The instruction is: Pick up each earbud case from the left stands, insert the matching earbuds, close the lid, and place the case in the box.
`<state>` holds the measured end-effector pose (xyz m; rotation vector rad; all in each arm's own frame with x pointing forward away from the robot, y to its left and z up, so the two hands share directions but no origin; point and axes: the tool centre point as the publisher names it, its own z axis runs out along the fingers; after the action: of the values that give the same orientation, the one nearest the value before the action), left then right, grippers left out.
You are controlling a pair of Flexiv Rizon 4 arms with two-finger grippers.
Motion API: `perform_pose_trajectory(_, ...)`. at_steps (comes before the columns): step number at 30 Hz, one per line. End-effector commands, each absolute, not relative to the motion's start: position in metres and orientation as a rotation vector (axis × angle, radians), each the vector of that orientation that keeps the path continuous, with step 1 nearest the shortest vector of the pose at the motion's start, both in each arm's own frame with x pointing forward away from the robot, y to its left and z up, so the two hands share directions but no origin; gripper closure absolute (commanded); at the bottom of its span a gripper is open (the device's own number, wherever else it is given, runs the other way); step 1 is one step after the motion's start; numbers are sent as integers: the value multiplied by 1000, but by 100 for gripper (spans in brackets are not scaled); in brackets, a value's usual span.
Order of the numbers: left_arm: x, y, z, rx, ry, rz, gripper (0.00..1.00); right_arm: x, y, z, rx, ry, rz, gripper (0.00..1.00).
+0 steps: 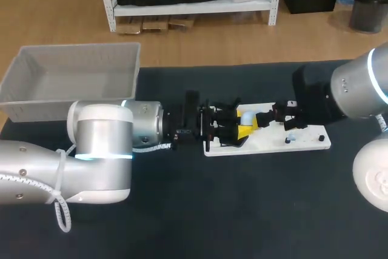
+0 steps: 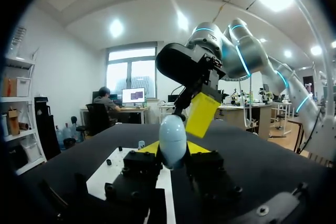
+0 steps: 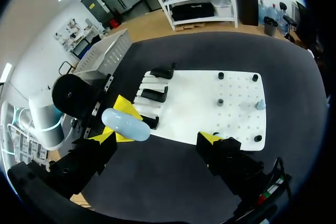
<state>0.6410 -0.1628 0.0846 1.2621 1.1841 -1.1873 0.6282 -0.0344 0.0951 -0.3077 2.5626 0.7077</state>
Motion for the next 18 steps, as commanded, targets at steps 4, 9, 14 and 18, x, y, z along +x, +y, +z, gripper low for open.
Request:
perform_pose_trajectory(4, 641, -163, 84, 1265, 1182, -1193, 100, 630, -32, 101, -293, 2553, 693, 0)
perform_pose_trajectory(9, 641, -163, 84, 1265, 1182, -1193, 100, 633, -36, 113, -297, 2533, 692, 0)
perform_pose_trajectory(14, 641, -163, 84, 1265, 1182, -1193, 100, 638, -49, 136, -349, 2500, 644, 0)
perform_pose_trajectory(18, 641, -163, 84, 1265, 1182, -1193, 100, 642, -67, 152, -446, 2483, 542, 0)
